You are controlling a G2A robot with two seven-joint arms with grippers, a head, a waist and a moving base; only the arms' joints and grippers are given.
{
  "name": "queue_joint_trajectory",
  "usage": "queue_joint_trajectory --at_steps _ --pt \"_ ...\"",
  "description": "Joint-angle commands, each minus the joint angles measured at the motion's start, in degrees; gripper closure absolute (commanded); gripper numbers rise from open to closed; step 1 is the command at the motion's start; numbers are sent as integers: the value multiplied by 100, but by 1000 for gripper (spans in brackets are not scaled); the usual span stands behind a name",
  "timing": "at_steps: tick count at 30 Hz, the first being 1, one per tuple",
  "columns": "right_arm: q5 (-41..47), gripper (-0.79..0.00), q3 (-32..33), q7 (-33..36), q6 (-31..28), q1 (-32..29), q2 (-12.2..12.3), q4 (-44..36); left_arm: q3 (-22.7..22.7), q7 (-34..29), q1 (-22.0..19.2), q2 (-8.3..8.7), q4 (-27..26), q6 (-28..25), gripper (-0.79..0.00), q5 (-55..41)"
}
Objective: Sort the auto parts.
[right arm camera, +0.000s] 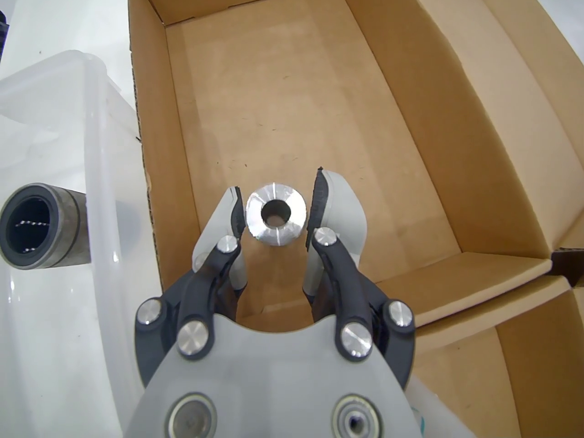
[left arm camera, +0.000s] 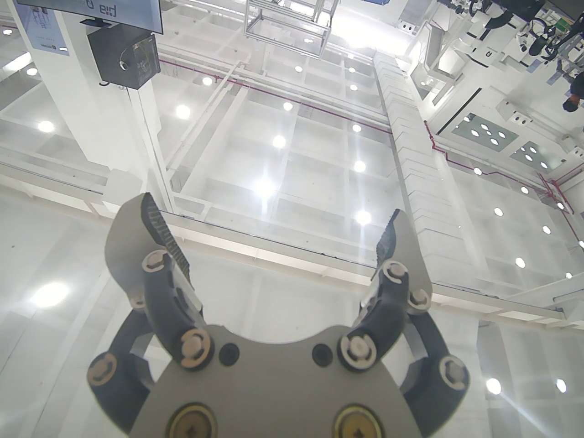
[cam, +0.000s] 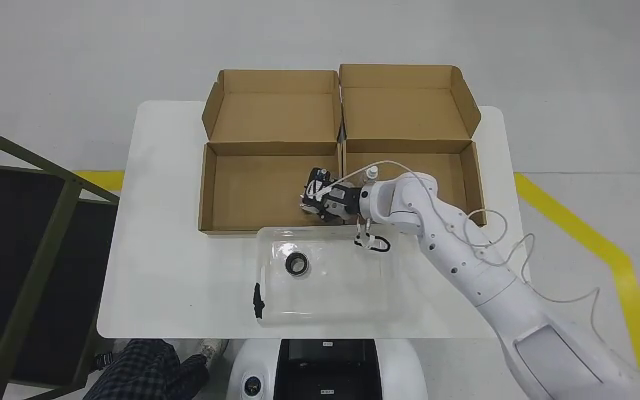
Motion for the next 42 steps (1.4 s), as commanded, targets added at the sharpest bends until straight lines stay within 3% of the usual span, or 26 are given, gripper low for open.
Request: queue_joint_trajectory --at_steps 1,14,32,42 --pt "2 -286 15 13 -10 -7 -2 -8 0 0 0 0 0 0 -785 0" --pt "-108 -336 395 -101 -153 -249 107 -828 0 0 0 0 0 0 -785 0" --pt "-475 -379 842 -16 -683 -1687 441 -2884 0 0 0 0 0 0 -785 0" --pt "-916 -419 846 -3 -882 -2258 562 -3239 0 0 0 0 0 0 -785 0"
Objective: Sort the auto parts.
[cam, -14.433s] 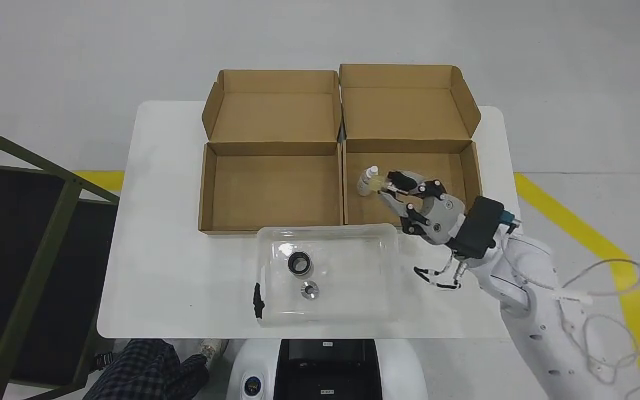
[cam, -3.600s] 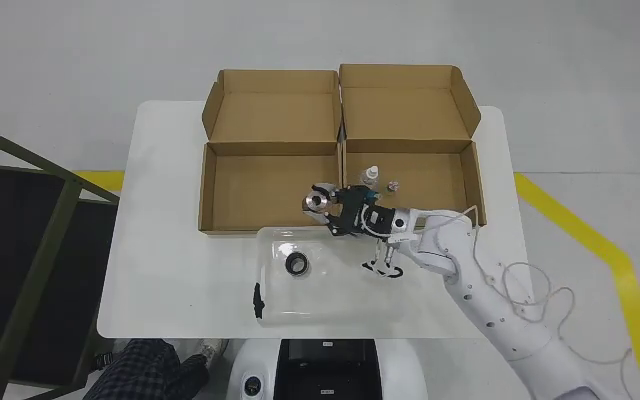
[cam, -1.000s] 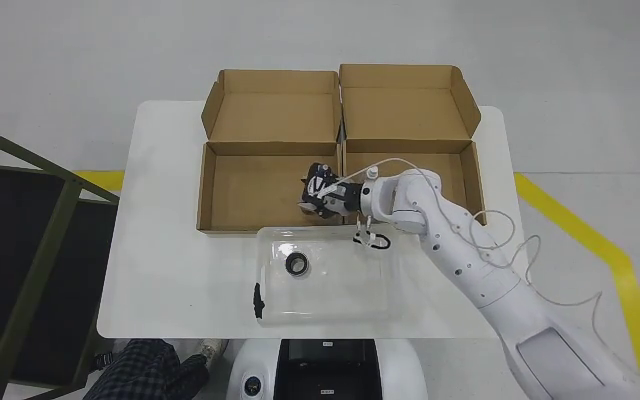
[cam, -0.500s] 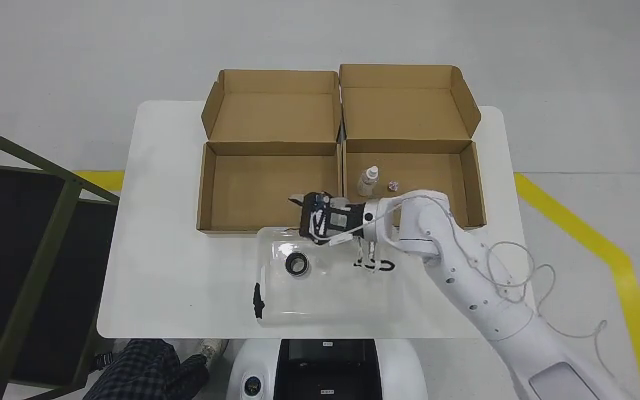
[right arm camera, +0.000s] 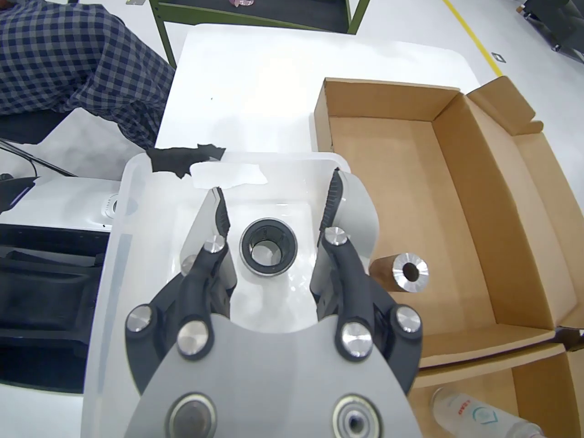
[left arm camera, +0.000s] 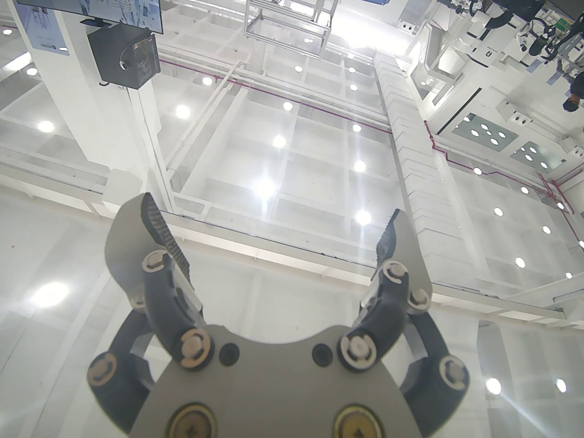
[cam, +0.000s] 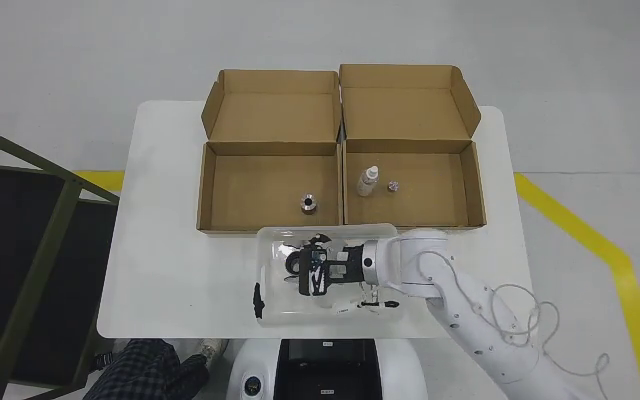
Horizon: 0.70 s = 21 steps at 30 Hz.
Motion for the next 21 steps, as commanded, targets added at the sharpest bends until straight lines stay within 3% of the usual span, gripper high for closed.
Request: queue_joint_trajectory --at_steps 1,10,21 --pt "-56 -431 2 -48 -19 -58 14 34 0 0 0 0 0 0 -785 0" --pt "-494 -622 18 -286 -80 -175 69 100 0 0 0 0 0 0 -785 0" --pt "-887 -610 -147 -505 43 -145 62 512 0 0 0 0 0 0 -785 0"
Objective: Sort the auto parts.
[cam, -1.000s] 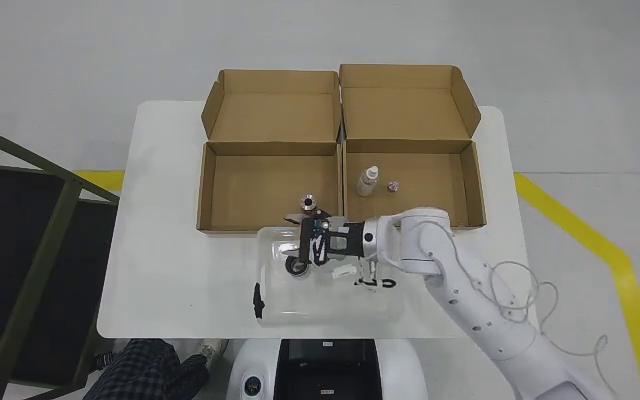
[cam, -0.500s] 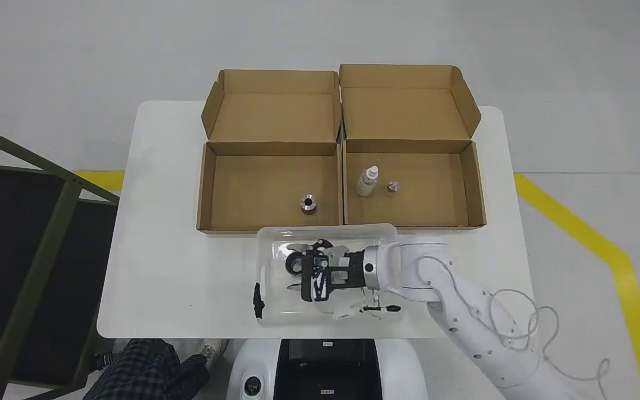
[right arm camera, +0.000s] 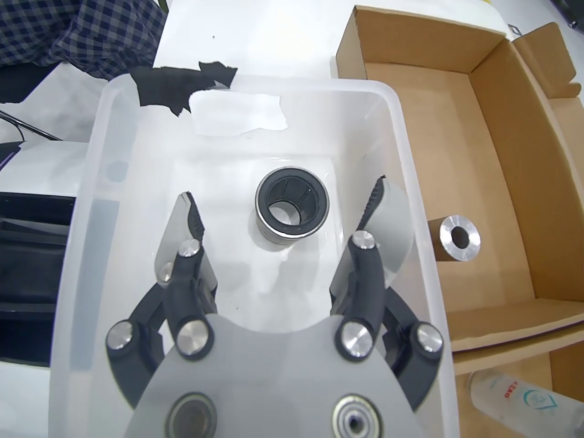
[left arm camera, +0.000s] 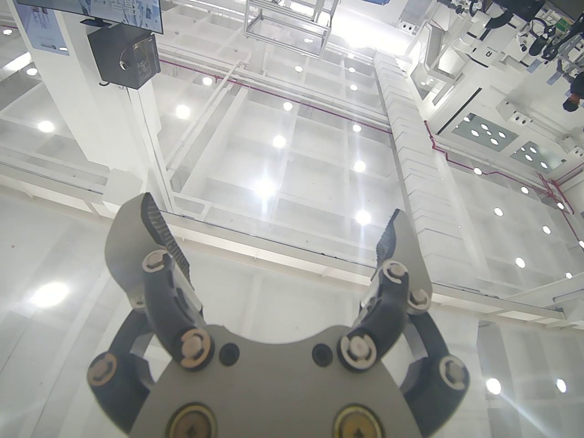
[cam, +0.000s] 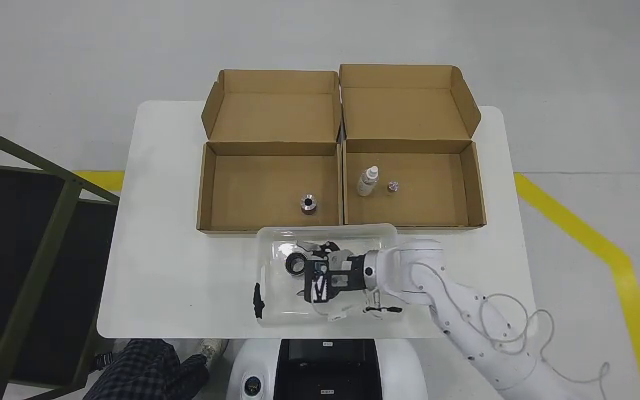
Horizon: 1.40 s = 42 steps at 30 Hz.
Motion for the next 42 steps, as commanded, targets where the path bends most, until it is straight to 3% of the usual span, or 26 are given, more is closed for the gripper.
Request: queue_joint_trajectory --at_steps 1,15,20,33,37,42 --pt "-26 -610 -50 -41 35 48 -15 115 0 0 0 0 0 0 -785 0" --pt "10 -631 -434 -229 231 423 -166 697 0 0 0 0 0 0 -785 0" --pt "20 -594 -561 -273 267 525 -219 872 0 0 0 0 0 0 -785 0" --pt "55 -246 -592 -594 222 595 -255 1099 0 0 0 0 0 0 -785 0" --pt "65 0 -595 -657 198 606 -261 1128 0 0 0 0 0 0 -785 0" --pt "110 0 -531 -703 137 601 -248 1064 0 0 0 0 0 0 -785 0"
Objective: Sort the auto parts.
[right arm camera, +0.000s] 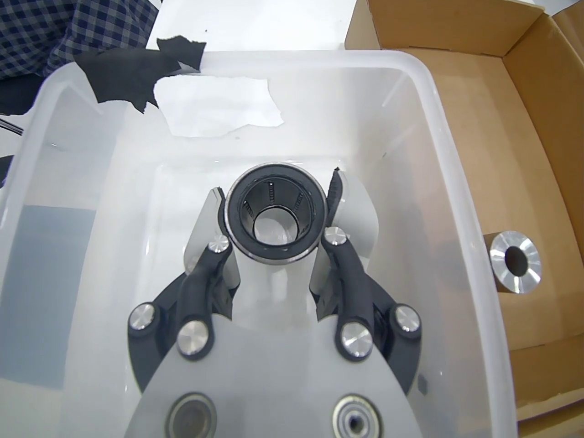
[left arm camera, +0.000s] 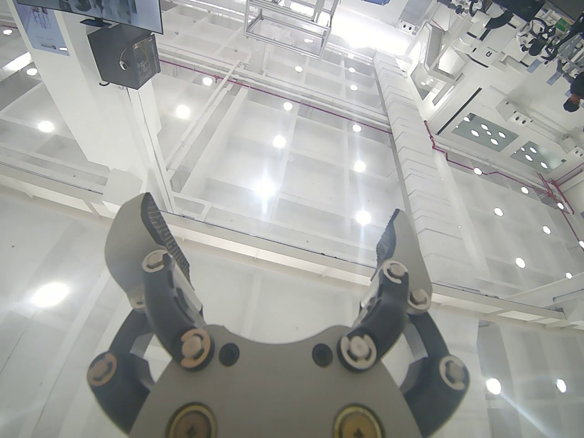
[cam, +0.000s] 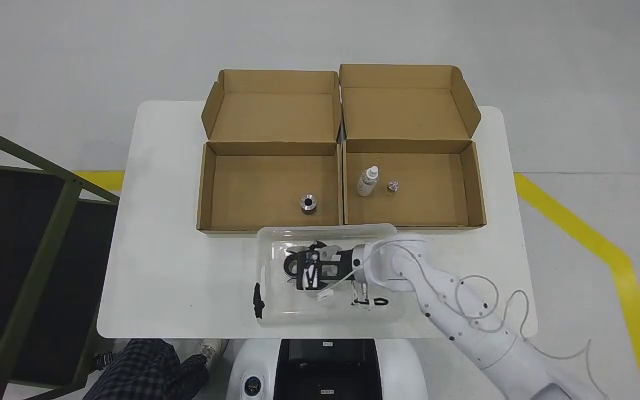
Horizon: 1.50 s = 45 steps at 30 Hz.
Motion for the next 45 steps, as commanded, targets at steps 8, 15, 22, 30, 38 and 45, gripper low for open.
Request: queue_joint_trajectory --at_steps 8,15,22,30,38,45 --pt "175 0 343 25 -207 -152 104 -430 0 0 0 0 0 0 -785 0" --pt "385 0 706 179 -328 -355 211 -959 0 0 0 0 0 0 -785 0" --pt "722 0 1091 354 -352 -611 313 -1458 0 0 0 0 0 0 -785 0" --pt "1084 0 1568 416 -341 -736 408 -1907 0 0 0 0 0 0 -785 0" --pt "1332 0 1976 416 -279 -820 483 -2211 0 0 0 0 0 0 -785 0" --pt "1528 0 2196 356 -233 -855 525 -2356 0 0 0 0 0 0 -785 0"
